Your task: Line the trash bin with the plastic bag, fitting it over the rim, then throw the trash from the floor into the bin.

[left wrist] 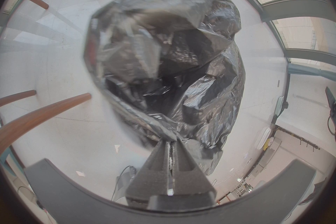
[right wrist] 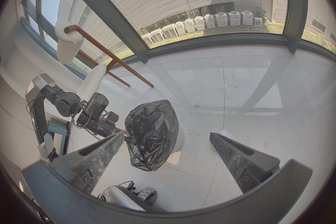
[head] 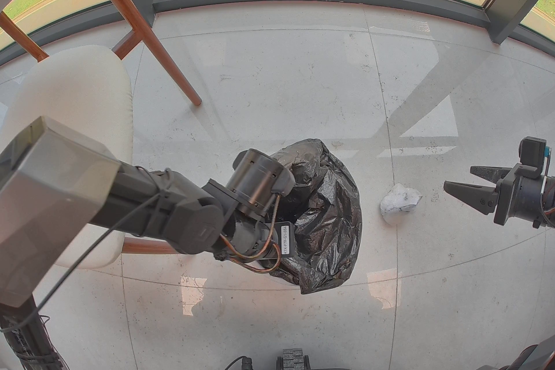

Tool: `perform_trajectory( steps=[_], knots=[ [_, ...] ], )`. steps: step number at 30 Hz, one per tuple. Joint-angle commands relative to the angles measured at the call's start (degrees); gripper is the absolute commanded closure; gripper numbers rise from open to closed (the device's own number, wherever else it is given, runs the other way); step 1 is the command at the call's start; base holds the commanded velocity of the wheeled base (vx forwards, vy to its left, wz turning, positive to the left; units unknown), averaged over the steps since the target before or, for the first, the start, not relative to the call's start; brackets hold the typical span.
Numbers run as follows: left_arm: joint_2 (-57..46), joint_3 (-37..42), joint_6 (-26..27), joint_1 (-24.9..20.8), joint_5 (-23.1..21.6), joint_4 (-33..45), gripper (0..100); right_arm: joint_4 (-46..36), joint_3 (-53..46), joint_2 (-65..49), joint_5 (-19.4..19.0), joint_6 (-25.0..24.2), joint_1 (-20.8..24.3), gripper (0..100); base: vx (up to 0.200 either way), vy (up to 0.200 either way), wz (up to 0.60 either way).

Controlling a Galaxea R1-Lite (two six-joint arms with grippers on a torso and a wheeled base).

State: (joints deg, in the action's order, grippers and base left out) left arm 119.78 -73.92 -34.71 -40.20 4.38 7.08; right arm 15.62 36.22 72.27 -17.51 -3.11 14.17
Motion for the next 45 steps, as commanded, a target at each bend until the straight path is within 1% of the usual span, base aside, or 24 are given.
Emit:
perform_trajectory(
  steps=[1,2,3,4,8,10,14,18,19,22,26,30,35,42,43,45],
  knots=[
    [-7.1,4.4,1.0,0.6,0.5,2.8,100,0.0,-0.1,-0.5,0.0,-0.1,0.0,0,0.0,0.0,0.0],
    [-9.7,6.2,1.0,0.7,0.5,5.9,100,0.0,0.2,-0.4,0.0,-0.1,0.0,0,0.0,0.0,0.0],
    [-9.8,6.4,1.0,0.7,0.5,6.2,100,0.0,0.2,-0.4,0.0,-0.1,0.0,0,0.0,0.0,0.0],
    [-11.0,8.4,1.0,1.1,0.5,8.0,100,0.0,0.3,-0.4,0.0,-0.1,0.0,0,0.0,0.0,0.0],
    [-11.2,12.8,1.0,2.4,0.5,7.7,100,0.0,0.0,-0.5,0.1,-0.1,0.8,0,0.0,0.0,0.0],
    [-11.2,12.6,1.0,2.3,0.5,6.4,100,0.0,-0.2,-0.8,0.1,-0.1,1.6,0,0.0,0.0,0.0],
    [-11.0,11.1,1.1,1.8,0.4,4.3,100,-0.2,-0.2,-1.3,0.1,-0.1,1.6,0,0.0,0.0,0.0],
    [-10.5,10.0,1.0,0.7,0.1,4.3,100,-0.1,-0.2,-1.4,0.1,-0.1,1.5,0,0.0,0.0,0.0],
    [-10.5,9.9,1.0,0.5,0.1,4.3,0,-0.1,-0.2,-1.5,0.1,-0.1,1.4,0,0.0,0.0,0.0],
    [-9.8,8.5,1.0,0.4,0.1,3.7,0,-0.1,-0.4,-1.6,0.1,-0.1,1.3,0,0.0,0.0,0.0],
    [-6.2,5.5,0.5,0.5,0.3,0.6,0,-0.5,-1.4,-2.3,0.1,-0.1,1.2,0,0.0,0.0,0.0],
    [-3.2,2.3,0.2,0.8,0.4,0.5,0,-0.4,-2.2,-2.4,0.2,-0.1,1.2,0,0.0,0.0,0.0],
    [1.1,-3.5,-5.3,0.6,0.5,0.9,0,-0.1,-1.7,-2.1,1.3,-0.2,1.2,0,0.0,0.0,0.0],
    [5.6,-5.4,-5.7,0.5,0.4,0.6,0,-0.5,-2.6,-2.7,1.5,-0.1,1.2,0,0.0,0.0,0.0],
    [5.8,-5.4,-5.7,0.5,0.4,0.6,100,-0.5,-2.6,-2.7,1.6,-0.1,1.2,0,0.0,0.0,0.0],
    [6.6,-5.6,-5.7,0.5,0.4,0.5,100,-0.5,-2.4,-2.7,1.8,-0.1,1.2,0,0.0,0.0,0.0]
  ],
)
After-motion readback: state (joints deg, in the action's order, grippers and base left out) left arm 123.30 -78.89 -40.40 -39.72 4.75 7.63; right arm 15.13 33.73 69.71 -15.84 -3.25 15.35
